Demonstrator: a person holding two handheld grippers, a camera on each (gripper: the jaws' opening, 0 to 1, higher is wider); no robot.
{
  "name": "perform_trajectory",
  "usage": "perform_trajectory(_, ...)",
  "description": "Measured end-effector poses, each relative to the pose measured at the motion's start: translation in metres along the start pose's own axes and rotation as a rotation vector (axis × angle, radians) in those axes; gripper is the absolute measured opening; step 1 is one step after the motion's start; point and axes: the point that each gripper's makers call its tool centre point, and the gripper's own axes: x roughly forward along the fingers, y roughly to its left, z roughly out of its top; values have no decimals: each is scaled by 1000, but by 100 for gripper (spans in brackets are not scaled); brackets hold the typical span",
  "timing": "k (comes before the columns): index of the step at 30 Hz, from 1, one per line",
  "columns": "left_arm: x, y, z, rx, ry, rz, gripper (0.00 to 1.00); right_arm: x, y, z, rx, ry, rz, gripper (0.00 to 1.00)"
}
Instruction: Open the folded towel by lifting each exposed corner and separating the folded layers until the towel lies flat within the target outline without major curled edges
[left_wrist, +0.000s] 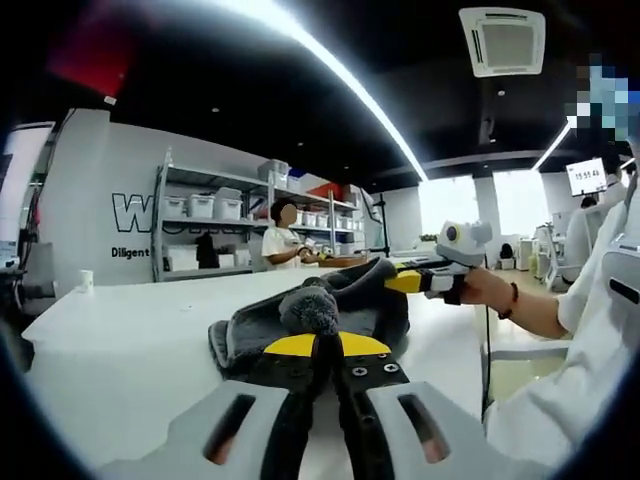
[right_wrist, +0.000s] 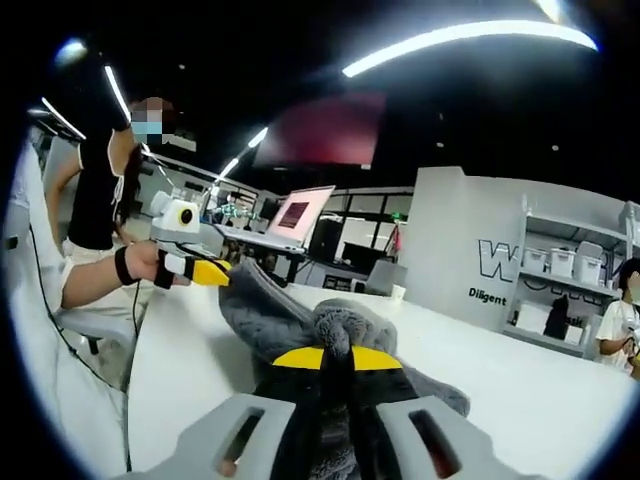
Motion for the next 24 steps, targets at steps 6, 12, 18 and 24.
perform_trajectory(6,-9,-2,-1,32,12,1,4,-3,13,6,6,-32,59,0)
perform_trajectory(12,-16,-1,-4,28,21,9,4,-7,27,5,-21,-33,101,0)
perform_trajectory(18,-25,-2,-10,34,40,15,5,-13,41,1,-31,-33,154,0)
perform_trajectory(24,-31,-2,-16,26,54,17,4,-21,50,-2,-40,-29,196,0)
